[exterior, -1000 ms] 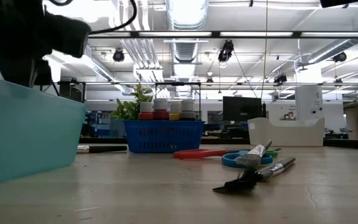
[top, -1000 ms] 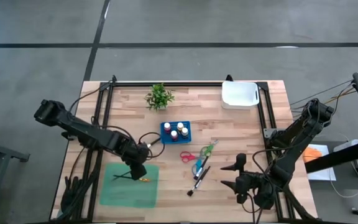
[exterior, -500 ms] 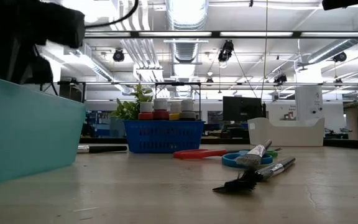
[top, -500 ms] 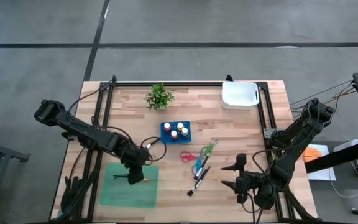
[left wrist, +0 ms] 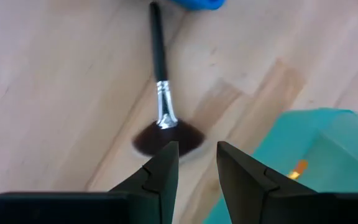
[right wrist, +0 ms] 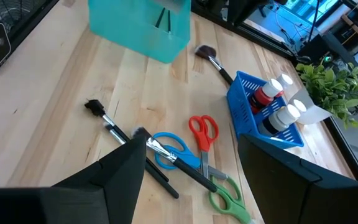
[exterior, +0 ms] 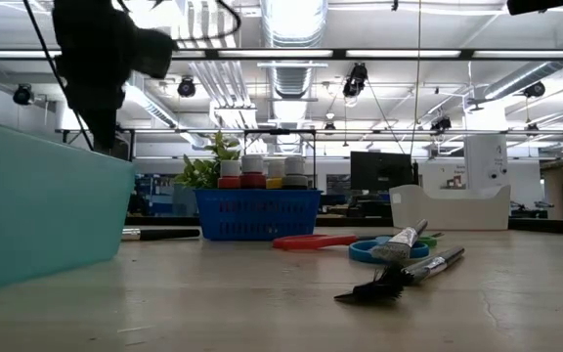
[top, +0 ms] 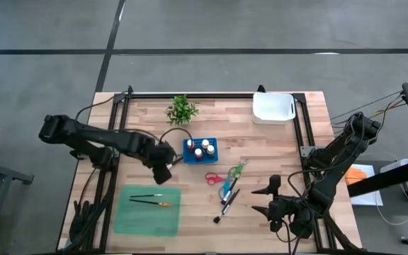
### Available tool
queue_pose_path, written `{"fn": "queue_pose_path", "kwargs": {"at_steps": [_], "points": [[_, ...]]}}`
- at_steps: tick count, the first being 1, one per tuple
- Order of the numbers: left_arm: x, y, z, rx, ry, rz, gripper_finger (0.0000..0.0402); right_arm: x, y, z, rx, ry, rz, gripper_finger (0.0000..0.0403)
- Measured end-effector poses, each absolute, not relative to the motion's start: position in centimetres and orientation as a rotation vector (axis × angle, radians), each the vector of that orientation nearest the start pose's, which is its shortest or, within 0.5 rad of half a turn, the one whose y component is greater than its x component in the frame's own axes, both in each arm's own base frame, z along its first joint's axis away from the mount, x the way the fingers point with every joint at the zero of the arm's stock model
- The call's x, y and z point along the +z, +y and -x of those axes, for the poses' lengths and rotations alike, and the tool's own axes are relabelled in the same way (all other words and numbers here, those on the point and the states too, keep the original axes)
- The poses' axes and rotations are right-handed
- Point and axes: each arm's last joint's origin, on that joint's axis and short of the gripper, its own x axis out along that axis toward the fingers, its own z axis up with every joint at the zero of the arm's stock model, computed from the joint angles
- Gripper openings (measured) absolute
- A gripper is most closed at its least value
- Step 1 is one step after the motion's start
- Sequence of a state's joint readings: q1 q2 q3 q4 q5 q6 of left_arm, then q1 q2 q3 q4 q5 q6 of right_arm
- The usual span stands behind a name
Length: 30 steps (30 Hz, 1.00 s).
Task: Pick & Place Paint Supplies
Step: Put the highlighter brush into the green bin
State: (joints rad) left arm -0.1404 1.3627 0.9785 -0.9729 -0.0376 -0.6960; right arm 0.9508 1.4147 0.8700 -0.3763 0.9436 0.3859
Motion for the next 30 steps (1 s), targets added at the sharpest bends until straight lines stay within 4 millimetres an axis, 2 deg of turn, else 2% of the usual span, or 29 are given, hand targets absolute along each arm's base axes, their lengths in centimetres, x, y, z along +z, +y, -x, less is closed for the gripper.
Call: {"fn": "queue_pose_path", "kwargs": {"at_steps": [5, 9, 14, 30], "points": [[21.4, -0.8, -23.0, 0.409, 1.427, 0.464, 0.0120, 22.0, 20.7, -17.6, -0.095, 0.520, 0.369, 0.0254], [19.3, 0.3, -22.8, 0.399, 1.524, 0.504, 0.0120, 22.0, 20.6, -17.6, -0.095, 0.522, 0.371, 0.0254], [17.1, 0.3, -23.1, 0.372, 1.612, 0.500, 0.0120, 22.0, 20.6, -17.6, -0.095, 0.524, 0.372, 0.0254], [13.1, -0.6, -25.2, 0.338, 1.669, 0.500, 0.0120, 21.9, 20.6, -17.6, -0.089, 0.529, 0.369, 0.0254]]}}
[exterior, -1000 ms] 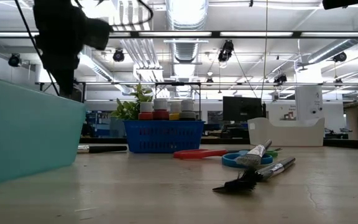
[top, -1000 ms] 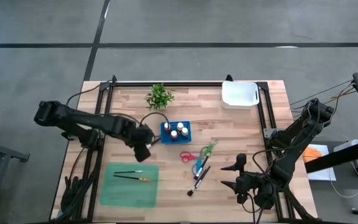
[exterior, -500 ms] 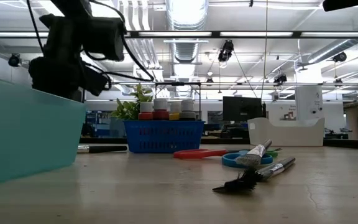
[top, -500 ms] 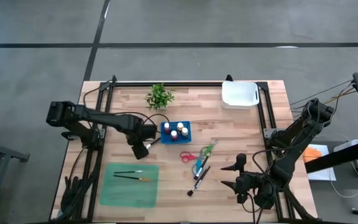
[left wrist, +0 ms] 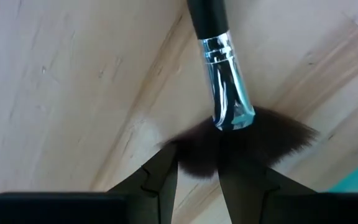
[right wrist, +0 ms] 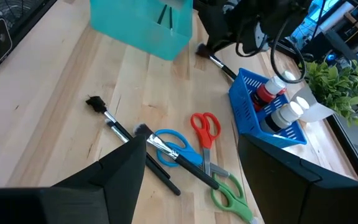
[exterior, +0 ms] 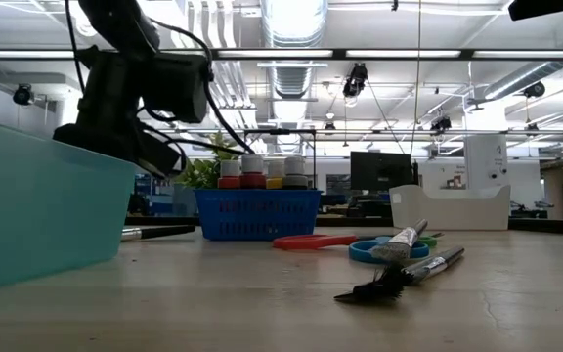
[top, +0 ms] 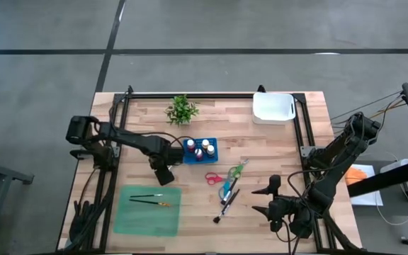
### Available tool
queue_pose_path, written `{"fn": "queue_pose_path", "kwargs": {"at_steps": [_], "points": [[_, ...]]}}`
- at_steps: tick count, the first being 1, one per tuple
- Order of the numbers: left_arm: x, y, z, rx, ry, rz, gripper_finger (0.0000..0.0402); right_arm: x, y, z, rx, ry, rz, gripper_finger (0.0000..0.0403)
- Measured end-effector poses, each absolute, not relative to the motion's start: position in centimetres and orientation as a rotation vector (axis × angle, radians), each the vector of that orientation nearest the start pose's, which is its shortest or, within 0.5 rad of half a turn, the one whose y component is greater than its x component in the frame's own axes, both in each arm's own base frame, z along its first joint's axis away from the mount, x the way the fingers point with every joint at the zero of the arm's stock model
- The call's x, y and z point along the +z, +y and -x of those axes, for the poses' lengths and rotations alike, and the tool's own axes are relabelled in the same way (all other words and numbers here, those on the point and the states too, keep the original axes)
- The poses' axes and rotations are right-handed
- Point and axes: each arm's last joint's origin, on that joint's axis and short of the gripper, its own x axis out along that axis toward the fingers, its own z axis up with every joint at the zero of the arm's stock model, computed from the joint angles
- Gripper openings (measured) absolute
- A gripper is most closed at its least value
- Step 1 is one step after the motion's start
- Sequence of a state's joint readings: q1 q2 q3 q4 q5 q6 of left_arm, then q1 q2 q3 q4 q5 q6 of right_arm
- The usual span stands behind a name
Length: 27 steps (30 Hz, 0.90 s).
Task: Pick & Place Paint Supplies
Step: Put the highlighter brush into the green bin
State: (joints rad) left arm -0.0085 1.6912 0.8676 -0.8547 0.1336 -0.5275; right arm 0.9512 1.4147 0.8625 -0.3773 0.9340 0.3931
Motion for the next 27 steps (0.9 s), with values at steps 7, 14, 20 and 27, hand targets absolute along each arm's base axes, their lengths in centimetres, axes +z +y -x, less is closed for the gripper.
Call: {"fn": "queue_pose_path", "kwargs": {"at_steps": [7, 14, 20, 27], "points": [[12.5, -0.6, -25.2, 0.369, 1.702, 0.487, 0.0083, 21.9, 20.6, -17.6, -0.090, 0.529, 0.368, 0.0254], [12.6, -0.6, -25.2, 0.373, 1.696, 0.488, 0.0009, 21.9, 20.6, -17.6, -0.089, 0.528, 0.368, 0.0254], [13.5, -0.5, -24.5, 0.395, 1.683, 0.448, 0.0003, 21.9, 20.6, -17.6, -0.090, 0.528, 0.367, 0.0254], [17.1, -0.4, -22.6, 0.469, 1.620, 0.437, 0.0002, 21.9, 20.7, -17.6, -0.089, 0.524, 0.362, 0.0254]]}}
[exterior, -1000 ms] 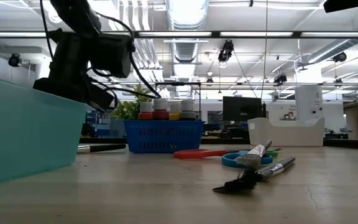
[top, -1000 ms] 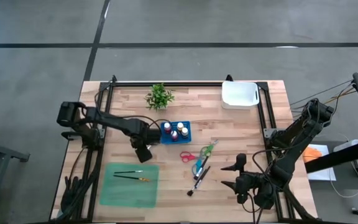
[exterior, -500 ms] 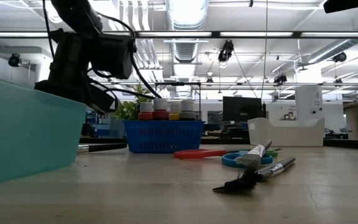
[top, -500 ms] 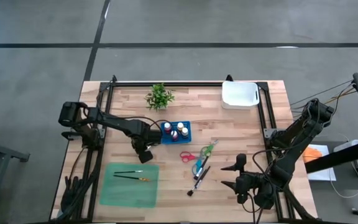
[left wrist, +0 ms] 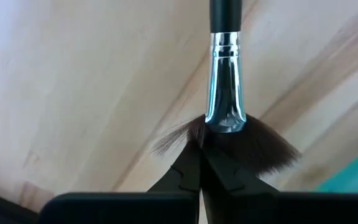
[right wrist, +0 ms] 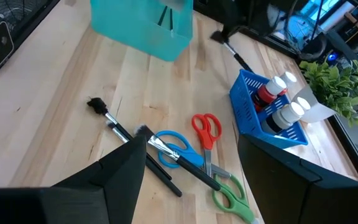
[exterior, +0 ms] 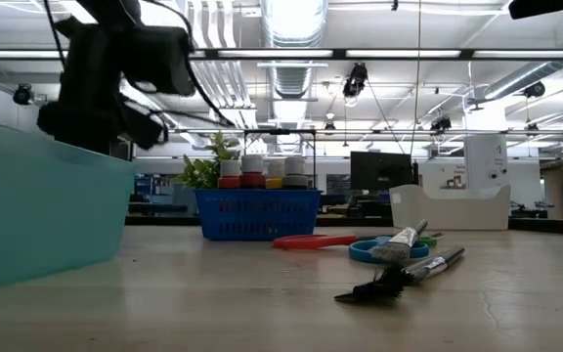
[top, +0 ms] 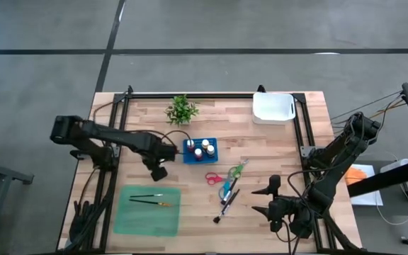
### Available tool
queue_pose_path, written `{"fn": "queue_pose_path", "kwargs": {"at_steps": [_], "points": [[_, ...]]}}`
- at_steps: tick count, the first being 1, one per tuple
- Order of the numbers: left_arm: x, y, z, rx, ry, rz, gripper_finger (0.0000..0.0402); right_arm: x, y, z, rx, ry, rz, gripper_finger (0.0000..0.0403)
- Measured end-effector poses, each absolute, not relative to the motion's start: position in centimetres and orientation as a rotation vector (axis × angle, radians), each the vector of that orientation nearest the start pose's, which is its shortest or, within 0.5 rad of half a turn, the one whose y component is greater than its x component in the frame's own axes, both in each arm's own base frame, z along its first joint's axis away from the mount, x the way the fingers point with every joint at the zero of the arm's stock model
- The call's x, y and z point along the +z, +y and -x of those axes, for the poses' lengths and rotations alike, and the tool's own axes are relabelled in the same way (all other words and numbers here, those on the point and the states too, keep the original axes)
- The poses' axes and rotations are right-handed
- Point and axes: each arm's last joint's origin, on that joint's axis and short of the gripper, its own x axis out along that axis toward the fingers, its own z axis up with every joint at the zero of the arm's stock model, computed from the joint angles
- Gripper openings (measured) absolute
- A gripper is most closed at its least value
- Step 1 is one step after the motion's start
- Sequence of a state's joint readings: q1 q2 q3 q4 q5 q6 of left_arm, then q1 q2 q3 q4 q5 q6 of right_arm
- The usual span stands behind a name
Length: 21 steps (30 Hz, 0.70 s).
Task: Pick & Place Paint Supplies
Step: Put the highlighter brush into the green bin
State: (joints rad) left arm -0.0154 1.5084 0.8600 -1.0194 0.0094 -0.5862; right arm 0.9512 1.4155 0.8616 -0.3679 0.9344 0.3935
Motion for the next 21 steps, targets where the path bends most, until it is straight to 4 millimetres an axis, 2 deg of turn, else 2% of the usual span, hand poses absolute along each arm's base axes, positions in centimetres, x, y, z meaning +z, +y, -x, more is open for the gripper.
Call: {"fn": "queue_pose_path", "kwargs": {"at_steps": [4, 9, 14, 21], "points": [[19.3, -0.8, -21.5, 0.448, 1.534, 0.456, 0.0001, 21.9, 20.7, -17.6, -0.088, 0.523, 0.362, 0.0254], [21.3, -2.5, -20.1, 0.372, 1.476, 0.473, 0.0001, 21.9, 20.7, -17.6, -0.087, 0.522, 0.361, 0.0254], [22.1, -5.5, -19.0, 0.271, 1.469, 0.446, 0.0000, 21.9, 20.7, -17.6, -0.088, 0.522, 0.361, 0.0254], [22.2, -10.9, -17.8, 0.084, 1.442, 0.419, 0.0000, 21.9, 20.7, -17.6, -0.087, 0.522, 0.361, 0.0254]]}}
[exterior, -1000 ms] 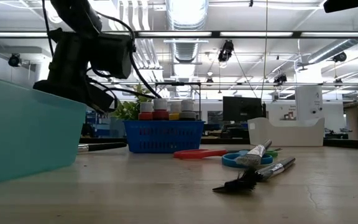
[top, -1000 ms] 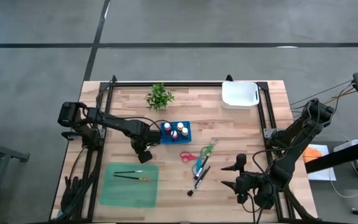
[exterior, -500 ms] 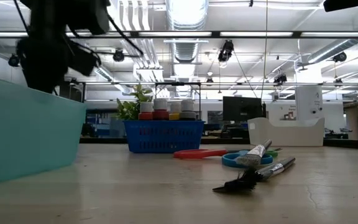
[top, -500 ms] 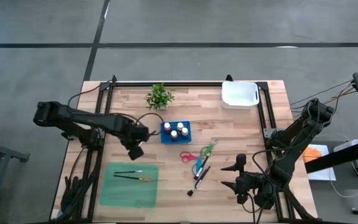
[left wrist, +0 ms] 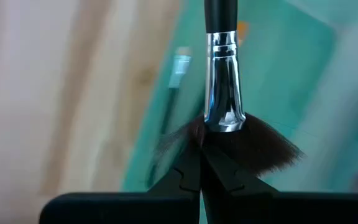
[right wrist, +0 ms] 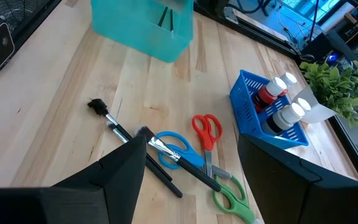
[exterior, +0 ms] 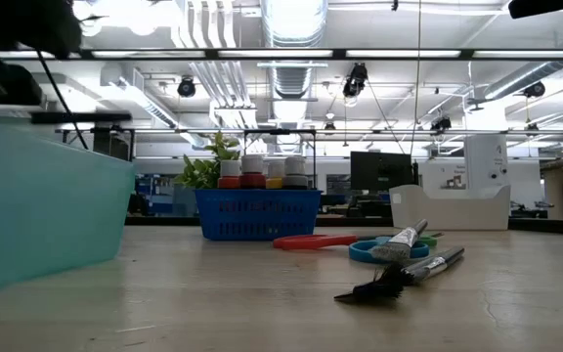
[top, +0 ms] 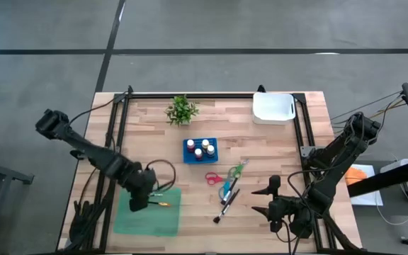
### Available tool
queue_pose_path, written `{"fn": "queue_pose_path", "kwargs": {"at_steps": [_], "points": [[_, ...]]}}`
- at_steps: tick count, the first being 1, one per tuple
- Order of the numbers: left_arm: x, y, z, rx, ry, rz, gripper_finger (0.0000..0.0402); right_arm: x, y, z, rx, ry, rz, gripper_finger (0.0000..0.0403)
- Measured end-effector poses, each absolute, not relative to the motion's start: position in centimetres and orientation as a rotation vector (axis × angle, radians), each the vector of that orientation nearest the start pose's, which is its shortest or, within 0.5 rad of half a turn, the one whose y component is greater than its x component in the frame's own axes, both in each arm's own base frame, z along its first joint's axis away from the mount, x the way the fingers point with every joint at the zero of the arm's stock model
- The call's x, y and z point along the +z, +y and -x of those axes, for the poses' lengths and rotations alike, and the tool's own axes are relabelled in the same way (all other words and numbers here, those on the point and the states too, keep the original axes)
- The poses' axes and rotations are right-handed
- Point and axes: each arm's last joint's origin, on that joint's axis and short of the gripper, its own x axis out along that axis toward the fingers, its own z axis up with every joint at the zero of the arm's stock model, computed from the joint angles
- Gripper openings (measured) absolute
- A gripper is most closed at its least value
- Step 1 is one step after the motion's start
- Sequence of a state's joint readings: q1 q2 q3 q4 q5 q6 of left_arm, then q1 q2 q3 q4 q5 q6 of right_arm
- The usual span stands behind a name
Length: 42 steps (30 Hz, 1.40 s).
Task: Pick & Place Paint Supplies
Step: Put the highlighter brush into the green bin, then put the brow brush into the green bin
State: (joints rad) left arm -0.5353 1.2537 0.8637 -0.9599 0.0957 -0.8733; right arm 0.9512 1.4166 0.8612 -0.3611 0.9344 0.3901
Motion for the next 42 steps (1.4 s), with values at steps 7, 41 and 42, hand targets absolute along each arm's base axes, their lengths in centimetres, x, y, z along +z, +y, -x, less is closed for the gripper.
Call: {"fn": "queue_pose_path", "kwargs": {"at_steps": [7, 41, 42], "points": [[22.3, -13.4, -17.0, 0.060, 1.362, 0.401, 0.0000, 21.9, 20.7, -17.6, -0.087, 0.521, 0.360, 0.0254], [20.2, -16.2, -21.2, -0.127, 1.300, 0.611, 0.0130, 21.9, 20.7, -17.7, -0.088, 0.519, 0.355, 0.0254], [20.3, -16.3, -21.6, -0.134, 1.264, 0.625, 0.0130, 21.9, 20.7, -17.7, -0.088, 0.519, 0.355, 0.0254]]}}
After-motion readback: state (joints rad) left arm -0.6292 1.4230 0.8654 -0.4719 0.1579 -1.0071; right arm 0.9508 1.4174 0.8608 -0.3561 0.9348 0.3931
